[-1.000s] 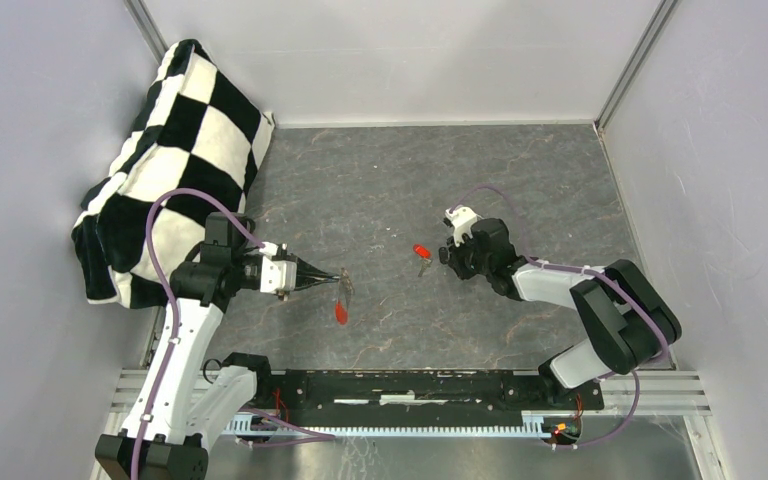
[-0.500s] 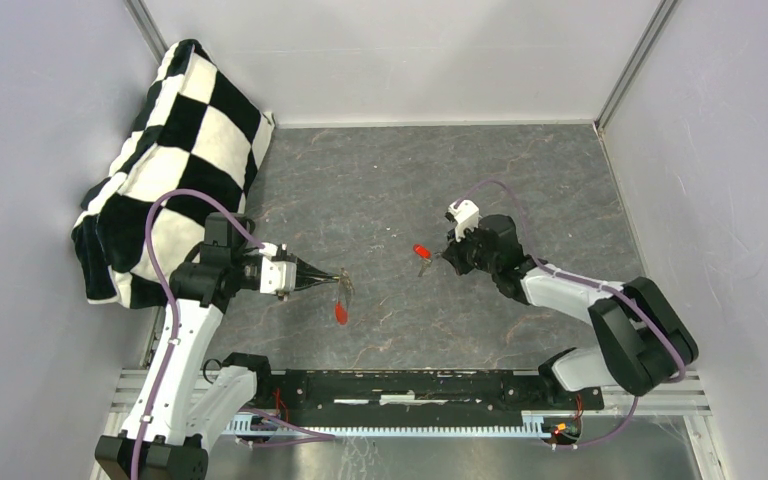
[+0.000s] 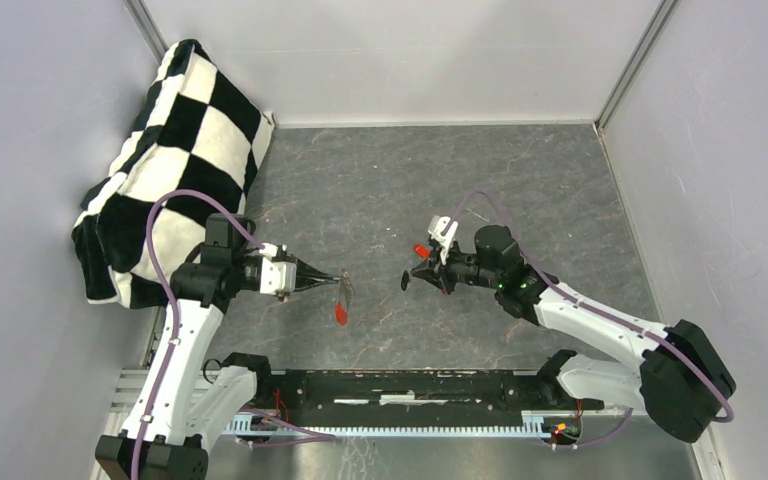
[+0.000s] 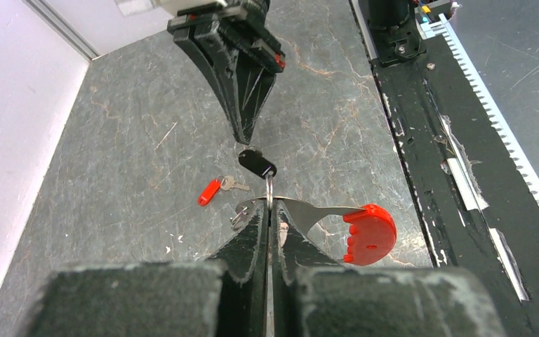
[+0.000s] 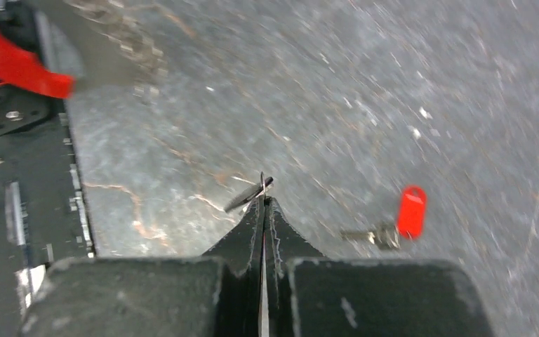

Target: Put the keys on the keyring

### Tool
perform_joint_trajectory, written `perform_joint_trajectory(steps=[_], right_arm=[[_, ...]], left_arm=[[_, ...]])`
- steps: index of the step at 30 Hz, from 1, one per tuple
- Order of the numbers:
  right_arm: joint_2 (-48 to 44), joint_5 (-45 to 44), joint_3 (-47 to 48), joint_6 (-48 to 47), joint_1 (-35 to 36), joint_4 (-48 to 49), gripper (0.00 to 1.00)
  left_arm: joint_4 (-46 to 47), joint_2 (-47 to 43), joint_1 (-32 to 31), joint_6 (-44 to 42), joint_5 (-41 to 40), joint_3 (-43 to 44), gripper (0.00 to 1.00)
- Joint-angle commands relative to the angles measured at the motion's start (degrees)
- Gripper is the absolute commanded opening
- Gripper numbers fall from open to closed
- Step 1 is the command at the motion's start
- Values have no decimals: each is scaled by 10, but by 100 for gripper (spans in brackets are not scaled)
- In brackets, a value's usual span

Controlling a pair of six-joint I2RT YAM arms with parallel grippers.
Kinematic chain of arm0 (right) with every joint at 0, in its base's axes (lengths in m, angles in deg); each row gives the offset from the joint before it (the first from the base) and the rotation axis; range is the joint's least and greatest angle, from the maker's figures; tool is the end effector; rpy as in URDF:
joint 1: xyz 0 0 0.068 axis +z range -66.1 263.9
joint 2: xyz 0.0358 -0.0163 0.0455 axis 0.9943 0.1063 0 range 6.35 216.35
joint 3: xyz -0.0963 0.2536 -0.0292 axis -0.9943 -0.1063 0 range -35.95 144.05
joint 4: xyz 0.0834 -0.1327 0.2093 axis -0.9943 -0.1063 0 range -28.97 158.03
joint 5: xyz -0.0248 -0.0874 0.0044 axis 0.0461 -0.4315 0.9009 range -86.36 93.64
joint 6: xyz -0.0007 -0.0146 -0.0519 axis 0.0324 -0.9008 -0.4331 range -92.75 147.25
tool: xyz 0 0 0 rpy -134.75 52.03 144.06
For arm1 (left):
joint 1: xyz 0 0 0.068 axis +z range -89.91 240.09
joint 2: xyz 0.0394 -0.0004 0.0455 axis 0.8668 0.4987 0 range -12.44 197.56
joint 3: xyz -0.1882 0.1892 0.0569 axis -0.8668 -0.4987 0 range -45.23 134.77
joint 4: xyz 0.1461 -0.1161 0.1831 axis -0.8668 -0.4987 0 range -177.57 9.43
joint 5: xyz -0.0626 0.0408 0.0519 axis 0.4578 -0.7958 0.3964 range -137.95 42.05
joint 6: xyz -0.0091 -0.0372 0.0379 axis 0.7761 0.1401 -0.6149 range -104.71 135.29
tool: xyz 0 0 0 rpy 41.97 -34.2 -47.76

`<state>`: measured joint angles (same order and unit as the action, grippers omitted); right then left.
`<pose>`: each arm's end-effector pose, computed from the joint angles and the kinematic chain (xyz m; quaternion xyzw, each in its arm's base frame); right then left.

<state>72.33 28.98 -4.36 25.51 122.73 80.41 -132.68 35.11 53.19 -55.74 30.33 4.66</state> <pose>0.1830 0.1668 0.2261 -0.3955 0.7161 0.3460 0.4594 0.1315 -0.0510 0.3163 0.6267 0.4299 -0.3607 0.5407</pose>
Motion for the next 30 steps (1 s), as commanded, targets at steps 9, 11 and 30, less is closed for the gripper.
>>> perform_joint_trajectory(steps=[9,11,30], right_arm=[[-19,122,134,-59,110,-31,0],[-12,132,160,-80,118,-56,0],[-11,134,328,-406,155,-338,0]], left_arm=[[12,-7,-14,31,58,1,2],[12,-9,-18,36,62,2,2],[15,-5,-120,0,78,27,2]])
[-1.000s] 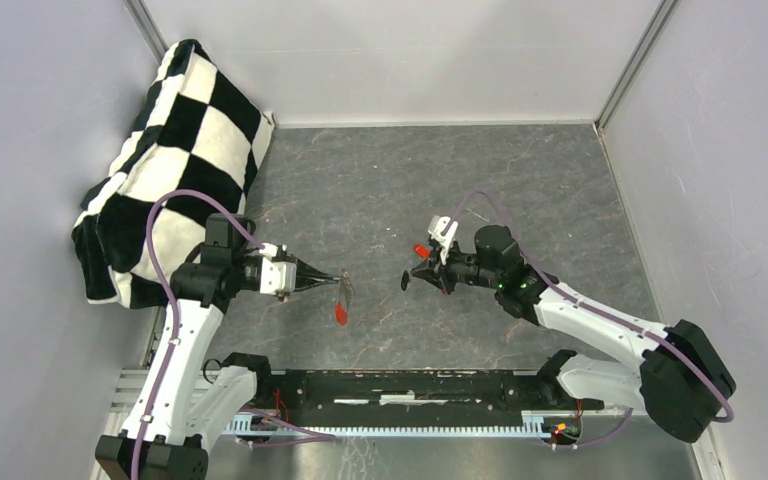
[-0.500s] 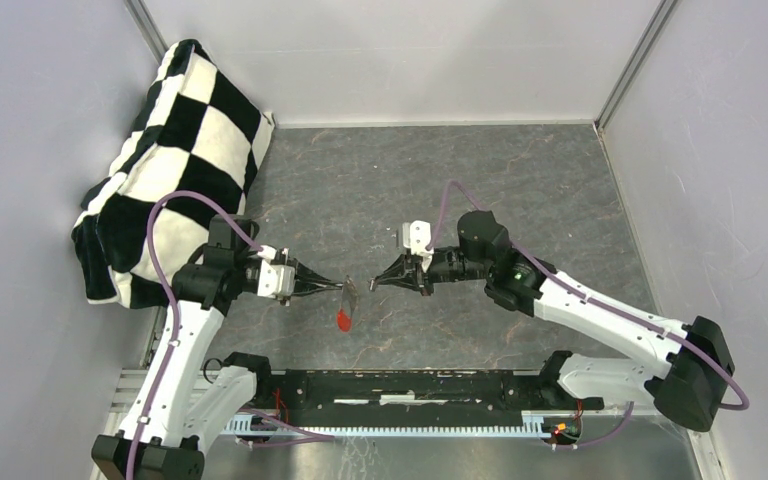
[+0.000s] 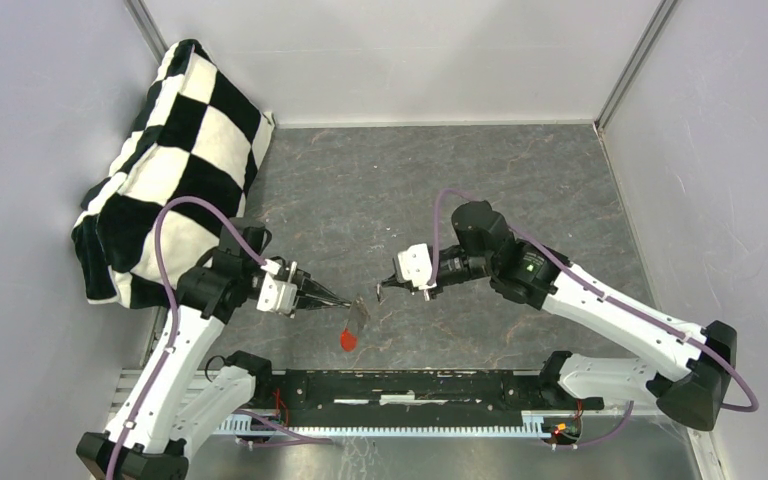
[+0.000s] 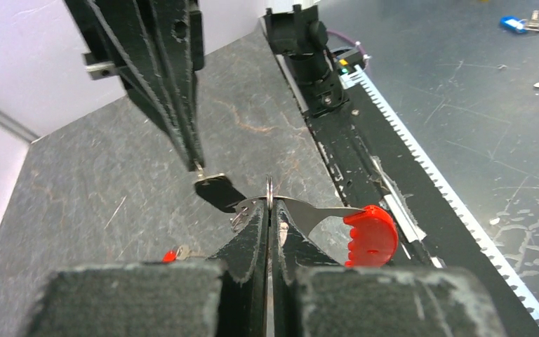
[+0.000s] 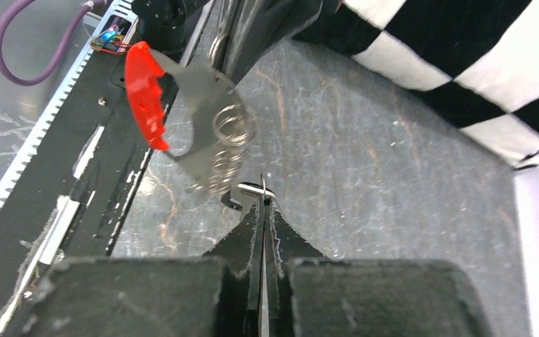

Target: Put the keys on the keyring

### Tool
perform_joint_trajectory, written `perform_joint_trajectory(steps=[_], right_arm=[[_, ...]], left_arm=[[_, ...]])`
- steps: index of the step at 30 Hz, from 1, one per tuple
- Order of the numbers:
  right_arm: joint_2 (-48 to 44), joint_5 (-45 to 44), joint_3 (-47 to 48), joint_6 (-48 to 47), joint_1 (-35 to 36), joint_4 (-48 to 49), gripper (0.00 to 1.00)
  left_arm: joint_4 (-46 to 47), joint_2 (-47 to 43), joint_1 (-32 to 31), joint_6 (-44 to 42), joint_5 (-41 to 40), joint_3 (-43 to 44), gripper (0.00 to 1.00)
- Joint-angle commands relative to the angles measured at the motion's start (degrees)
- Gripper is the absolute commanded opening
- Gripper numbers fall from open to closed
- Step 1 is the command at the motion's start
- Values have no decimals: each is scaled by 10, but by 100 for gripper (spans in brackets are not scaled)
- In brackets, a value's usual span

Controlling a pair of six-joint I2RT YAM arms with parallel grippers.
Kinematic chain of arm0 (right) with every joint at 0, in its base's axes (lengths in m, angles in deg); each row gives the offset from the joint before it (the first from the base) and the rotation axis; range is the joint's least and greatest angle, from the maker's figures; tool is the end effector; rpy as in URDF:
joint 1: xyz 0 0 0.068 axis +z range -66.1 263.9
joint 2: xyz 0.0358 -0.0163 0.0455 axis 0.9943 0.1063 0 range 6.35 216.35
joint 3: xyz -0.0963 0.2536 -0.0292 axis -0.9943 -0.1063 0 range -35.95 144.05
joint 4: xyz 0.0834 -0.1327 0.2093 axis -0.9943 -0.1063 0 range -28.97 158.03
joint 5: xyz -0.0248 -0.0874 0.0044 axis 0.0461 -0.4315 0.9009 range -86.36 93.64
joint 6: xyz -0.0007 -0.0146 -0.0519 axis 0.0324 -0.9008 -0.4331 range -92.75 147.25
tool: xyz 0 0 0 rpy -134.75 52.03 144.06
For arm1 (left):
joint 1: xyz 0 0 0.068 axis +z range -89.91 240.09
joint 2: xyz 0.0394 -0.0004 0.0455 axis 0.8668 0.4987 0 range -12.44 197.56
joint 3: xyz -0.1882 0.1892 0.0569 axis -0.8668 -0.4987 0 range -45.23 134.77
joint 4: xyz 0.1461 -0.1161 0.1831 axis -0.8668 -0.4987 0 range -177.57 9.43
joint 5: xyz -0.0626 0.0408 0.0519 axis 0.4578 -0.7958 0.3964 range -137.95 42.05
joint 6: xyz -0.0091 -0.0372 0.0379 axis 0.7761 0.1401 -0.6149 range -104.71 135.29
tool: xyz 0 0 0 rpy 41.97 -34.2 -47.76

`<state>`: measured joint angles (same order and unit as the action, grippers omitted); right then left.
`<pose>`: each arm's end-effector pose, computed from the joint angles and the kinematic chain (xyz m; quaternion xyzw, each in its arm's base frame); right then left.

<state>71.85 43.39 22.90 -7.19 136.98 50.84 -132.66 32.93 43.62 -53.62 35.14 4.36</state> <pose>0.1342 0.2164 0.3441 -0.6790 0.4407 0.3643 0.4604 0.1118 -0.0699 0.3213 0.6487 0.3519 -0.4363 0.5147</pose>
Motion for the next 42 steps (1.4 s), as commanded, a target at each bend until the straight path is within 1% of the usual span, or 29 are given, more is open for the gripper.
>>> perform_joint_trajectory(steps=[1,7,17,25,42], right_arm=[[-8,-14,60,-85,19,-45,0],[-18,-50,79,-104,53,-58,0],[-16,-120,97,-122,108,-56,0],[-19,-144,95,-114,124,-39,0],[-16,-163,106,-113,143,-42,0]], left_arm=[[15,27,-28,-18,33,35,2],[14,55,-33,-6,54,51,2],[12,67,-33,52,70,64,2],[11,69,-34,69,64,64,2],[11,82,-34,92,49,71,2]])
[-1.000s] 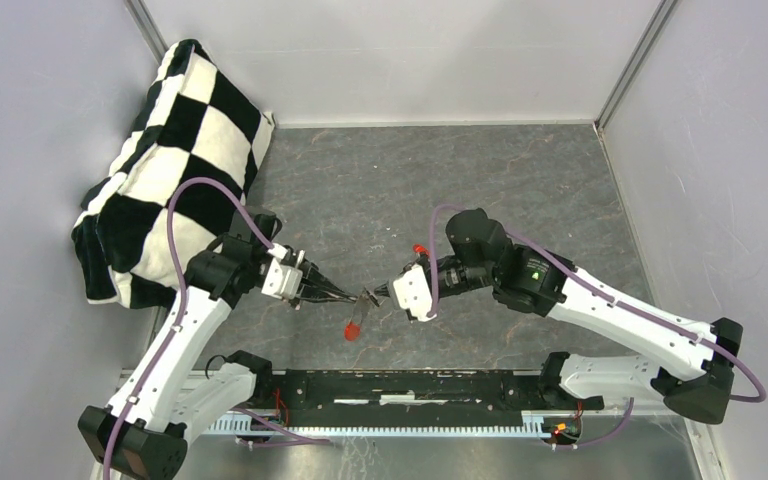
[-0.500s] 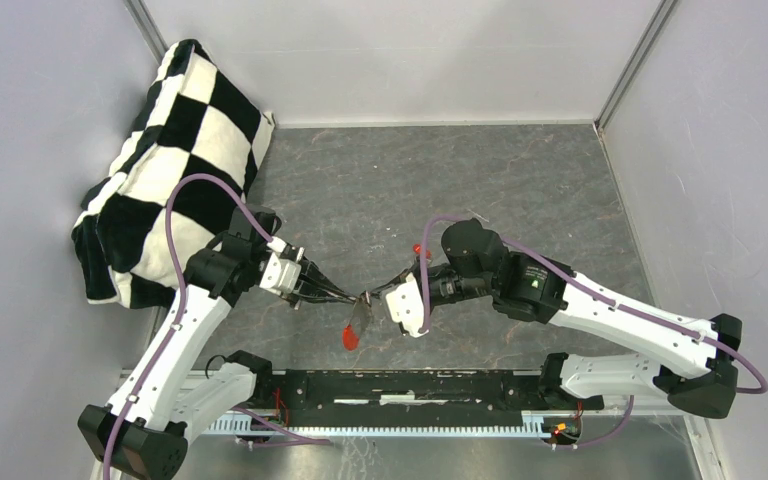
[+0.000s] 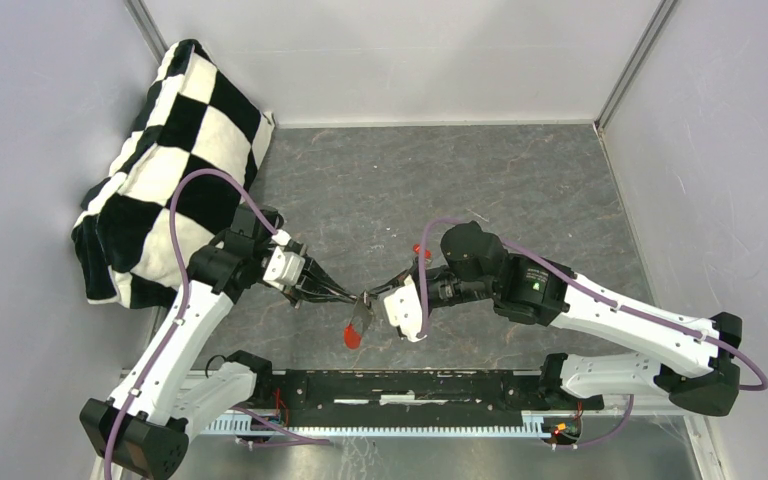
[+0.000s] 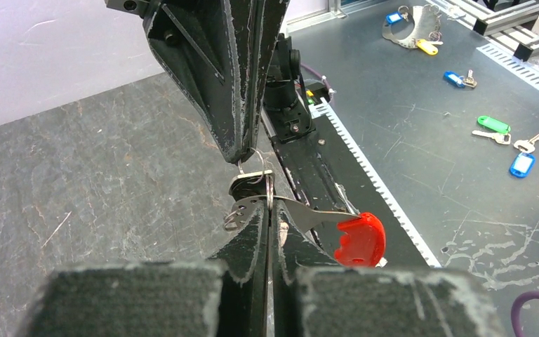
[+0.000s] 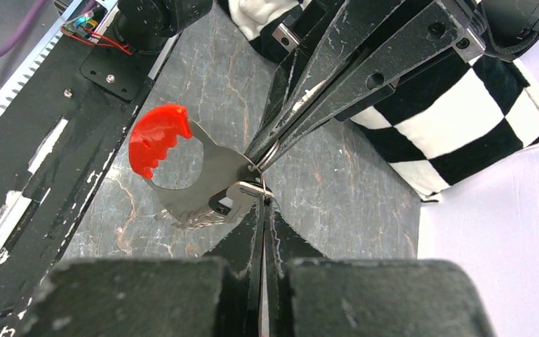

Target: Put the keys on the keyring

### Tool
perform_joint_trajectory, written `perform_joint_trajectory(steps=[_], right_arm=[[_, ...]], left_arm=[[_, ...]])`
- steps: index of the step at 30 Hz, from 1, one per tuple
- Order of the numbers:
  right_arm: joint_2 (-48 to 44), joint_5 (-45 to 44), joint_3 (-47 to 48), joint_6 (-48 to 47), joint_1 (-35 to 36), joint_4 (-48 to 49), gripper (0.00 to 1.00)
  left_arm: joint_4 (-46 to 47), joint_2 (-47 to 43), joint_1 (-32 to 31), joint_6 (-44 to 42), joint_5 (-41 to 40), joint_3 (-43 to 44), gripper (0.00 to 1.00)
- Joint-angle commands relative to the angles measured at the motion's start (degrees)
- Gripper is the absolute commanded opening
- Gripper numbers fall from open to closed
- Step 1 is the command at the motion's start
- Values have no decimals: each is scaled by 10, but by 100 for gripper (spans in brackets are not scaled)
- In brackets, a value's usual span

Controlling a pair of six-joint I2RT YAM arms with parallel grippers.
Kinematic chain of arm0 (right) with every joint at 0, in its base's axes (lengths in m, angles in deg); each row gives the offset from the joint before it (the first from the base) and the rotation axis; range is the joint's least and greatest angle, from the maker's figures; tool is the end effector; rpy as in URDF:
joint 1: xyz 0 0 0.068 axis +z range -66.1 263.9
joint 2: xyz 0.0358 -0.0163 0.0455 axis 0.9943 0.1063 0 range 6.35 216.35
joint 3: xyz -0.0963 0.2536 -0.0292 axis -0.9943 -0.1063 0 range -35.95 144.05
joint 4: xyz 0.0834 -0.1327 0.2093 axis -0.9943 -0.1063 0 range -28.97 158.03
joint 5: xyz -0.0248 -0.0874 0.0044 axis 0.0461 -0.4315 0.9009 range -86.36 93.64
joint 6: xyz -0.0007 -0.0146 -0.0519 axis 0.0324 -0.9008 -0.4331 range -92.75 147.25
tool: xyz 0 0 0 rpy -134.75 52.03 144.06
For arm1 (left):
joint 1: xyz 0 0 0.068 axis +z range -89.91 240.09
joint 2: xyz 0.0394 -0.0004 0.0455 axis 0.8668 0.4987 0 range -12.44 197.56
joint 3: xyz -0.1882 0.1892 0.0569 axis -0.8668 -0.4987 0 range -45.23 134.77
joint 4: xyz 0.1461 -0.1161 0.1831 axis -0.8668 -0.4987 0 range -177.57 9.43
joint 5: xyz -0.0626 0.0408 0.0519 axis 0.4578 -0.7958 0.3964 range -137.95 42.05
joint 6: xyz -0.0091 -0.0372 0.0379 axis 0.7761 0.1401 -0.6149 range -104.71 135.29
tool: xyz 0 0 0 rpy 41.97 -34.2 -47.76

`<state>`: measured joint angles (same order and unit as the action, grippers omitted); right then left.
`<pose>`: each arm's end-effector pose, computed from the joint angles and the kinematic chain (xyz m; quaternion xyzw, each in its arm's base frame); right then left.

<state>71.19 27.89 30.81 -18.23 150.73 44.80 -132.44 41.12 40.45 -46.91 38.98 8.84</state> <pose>0.0849 0.2354 0.3820 -0.7364 0.3511 0.2726 0.5099 0.1341 -0.0856 0.3288 0.6206 0.3686 -0.5178 0.4593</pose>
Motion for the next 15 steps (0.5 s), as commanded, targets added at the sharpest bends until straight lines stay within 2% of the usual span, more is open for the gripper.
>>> perform_joint_trajectory(steps=[1,15], right_arm=[[-8,-8,27,-2,6,17,0],[-2,-11,33,2,14,18,0]], left_arm=[[9,0,-2,23,10,26,2],[9,2,-2,20,2,27,2]])
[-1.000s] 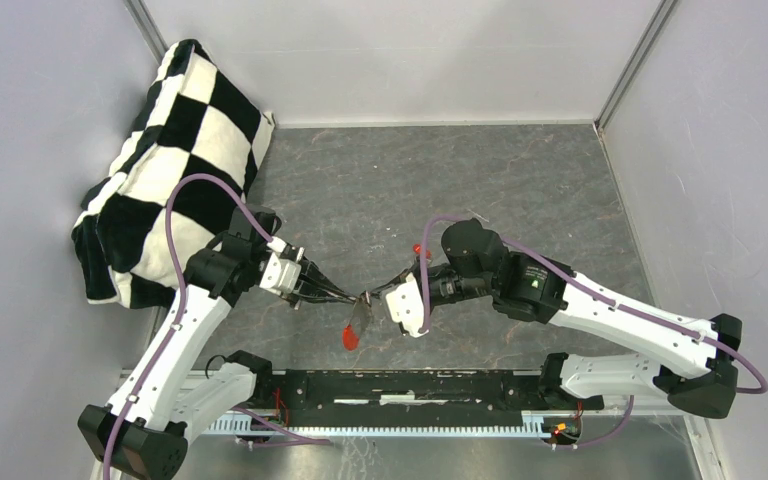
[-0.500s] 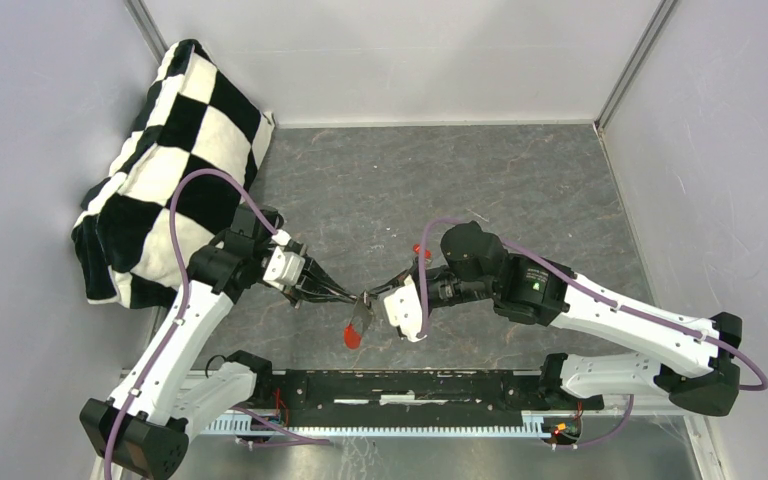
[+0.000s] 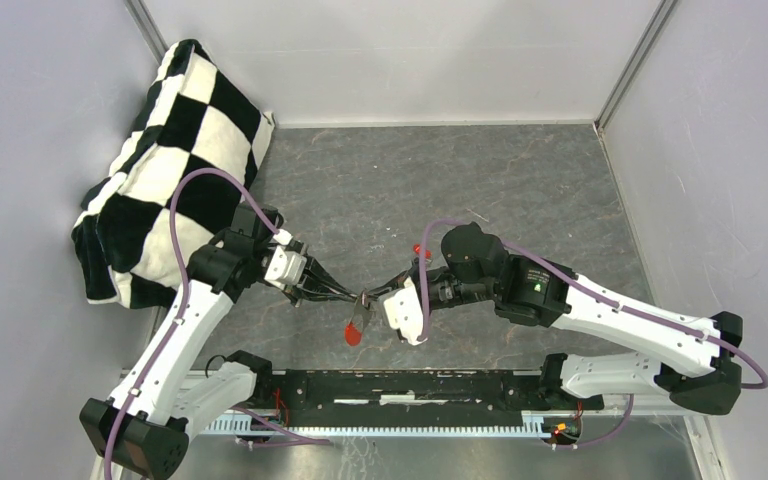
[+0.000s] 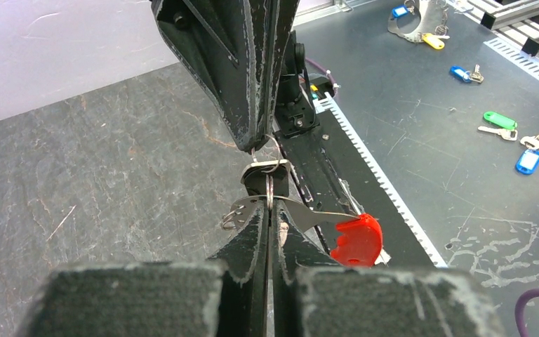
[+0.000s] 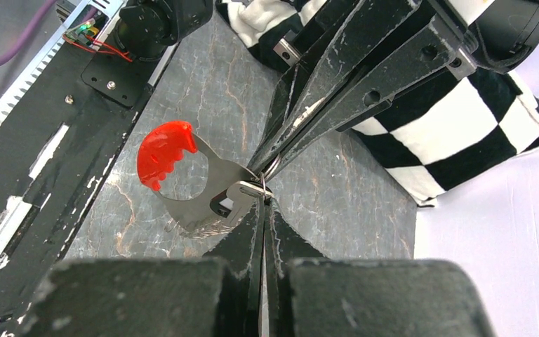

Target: Put the keys on the keyring

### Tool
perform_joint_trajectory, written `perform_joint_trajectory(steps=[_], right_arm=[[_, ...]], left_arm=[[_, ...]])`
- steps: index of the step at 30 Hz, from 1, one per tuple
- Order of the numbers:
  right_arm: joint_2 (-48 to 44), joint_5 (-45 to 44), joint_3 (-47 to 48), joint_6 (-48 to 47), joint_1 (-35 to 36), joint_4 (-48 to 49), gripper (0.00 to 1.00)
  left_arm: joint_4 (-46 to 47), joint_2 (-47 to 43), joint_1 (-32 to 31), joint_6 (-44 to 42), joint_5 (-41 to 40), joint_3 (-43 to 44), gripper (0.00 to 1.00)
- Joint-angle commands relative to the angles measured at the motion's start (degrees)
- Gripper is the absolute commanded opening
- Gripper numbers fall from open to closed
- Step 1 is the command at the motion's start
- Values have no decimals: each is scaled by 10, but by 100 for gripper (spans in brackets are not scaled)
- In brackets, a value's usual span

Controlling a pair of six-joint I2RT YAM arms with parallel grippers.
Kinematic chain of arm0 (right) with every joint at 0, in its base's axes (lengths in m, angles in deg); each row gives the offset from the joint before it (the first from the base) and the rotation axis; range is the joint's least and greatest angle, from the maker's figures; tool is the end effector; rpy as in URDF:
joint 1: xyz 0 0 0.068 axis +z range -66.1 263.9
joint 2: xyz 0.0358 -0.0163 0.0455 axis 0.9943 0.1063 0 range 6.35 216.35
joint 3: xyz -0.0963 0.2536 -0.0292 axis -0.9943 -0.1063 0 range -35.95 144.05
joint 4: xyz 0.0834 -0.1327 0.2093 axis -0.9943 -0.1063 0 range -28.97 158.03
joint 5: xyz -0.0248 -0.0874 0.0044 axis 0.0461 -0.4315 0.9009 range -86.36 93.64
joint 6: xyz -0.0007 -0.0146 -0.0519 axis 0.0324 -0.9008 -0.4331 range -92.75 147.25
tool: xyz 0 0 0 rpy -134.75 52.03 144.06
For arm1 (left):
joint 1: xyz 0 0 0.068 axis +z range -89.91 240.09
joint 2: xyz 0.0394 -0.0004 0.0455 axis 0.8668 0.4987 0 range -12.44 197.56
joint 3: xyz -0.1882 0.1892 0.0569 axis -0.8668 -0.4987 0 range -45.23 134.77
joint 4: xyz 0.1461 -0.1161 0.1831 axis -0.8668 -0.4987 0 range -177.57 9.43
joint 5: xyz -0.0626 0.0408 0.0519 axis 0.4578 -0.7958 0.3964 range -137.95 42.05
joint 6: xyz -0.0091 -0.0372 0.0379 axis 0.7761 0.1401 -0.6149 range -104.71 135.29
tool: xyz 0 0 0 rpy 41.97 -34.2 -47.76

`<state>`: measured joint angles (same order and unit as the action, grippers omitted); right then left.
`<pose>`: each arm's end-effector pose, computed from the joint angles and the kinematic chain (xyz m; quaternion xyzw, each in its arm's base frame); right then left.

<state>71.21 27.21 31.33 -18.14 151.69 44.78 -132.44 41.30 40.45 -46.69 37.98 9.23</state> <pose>0.0813 0.2366 0.3850 -0.7366 0.3469 0.2729 0.5125 0.1351 -0.0859 0.3299 0.6225 0.3743 -0.5115 0.4590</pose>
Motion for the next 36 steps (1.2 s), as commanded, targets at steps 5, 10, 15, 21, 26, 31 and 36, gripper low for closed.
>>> perform_joint_trajectory(steps=[5,10,15,21,26,31,36], right_arm=[[1,-4,28,3,6,21,1],[2,-5,28,5,8,21,0],[7,-5,30,6,9,22,0],[12,-6,31,13,9,35,1],[13,-7,30,20,10,47,0],[19,-1,31,27,10,53,0],[24,-2,32,31,11,61,0]], left_arm=[[9,-1,-2,15,9,24,2],[9,-2,-2,10,7,24,2],[9,-3,-2,7,3,23,2],[9,-6,-2,5,0,22,2],[9,-9,-2,2,-6,19,2],[9,-9,-2,-3,-14,18,2],[9,-9,-2,-6,-24,17,2]])
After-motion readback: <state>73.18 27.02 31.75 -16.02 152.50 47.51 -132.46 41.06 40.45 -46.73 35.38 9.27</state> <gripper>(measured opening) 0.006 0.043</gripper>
